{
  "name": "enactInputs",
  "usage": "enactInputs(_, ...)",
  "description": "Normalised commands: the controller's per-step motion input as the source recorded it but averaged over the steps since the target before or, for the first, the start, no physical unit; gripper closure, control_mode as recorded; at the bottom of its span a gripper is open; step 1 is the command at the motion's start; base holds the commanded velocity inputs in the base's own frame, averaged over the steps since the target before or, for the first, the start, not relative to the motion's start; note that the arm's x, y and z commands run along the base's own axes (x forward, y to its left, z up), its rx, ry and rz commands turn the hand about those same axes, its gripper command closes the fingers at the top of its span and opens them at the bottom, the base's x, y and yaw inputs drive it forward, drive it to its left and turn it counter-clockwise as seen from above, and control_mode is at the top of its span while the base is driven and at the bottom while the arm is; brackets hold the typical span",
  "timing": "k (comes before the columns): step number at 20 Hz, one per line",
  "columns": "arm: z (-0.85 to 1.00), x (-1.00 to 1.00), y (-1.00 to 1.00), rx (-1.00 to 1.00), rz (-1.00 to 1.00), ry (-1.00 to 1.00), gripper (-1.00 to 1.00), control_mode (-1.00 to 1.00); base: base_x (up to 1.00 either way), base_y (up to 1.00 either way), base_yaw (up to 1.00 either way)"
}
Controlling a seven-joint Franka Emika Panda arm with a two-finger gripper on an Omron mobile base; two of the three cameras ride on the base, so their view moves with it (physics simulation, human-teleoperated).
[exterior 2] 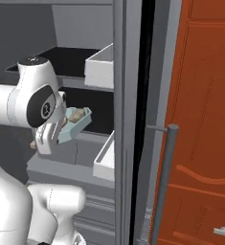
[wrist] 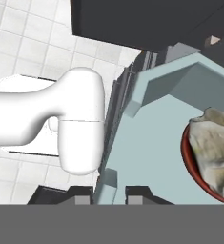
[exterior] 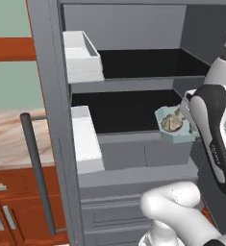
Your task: Place two dumplings into each of the tupperware containers and then place the containers in the fridge.
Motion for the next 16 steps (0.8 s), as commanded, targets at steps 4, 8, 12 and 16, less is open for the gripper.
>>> enactInputs(4, 0.0, 0.0, 0.0, 0.0, 0.0, 0.0, 1.0, 1.0, 0.27, 0.34, -0.06)
enactInputs(8, 0.0, 0.0, 0.0, 0.0, 0.0, 0.0, 1.0, 1.0, 0.21, 0.32, -0.15)
enactInputs(12, 0.0, 0.0, 0.0, 0.0, 0.0, 0.0, 1.0, 1.0, 0.33, 0.08, -0.16)
enactInputs(16, 0.0, 0.0, 0.0, 0.0, 0.0, 0.0, 1.0, 1.0, 0.64, -0.01, 0.0)
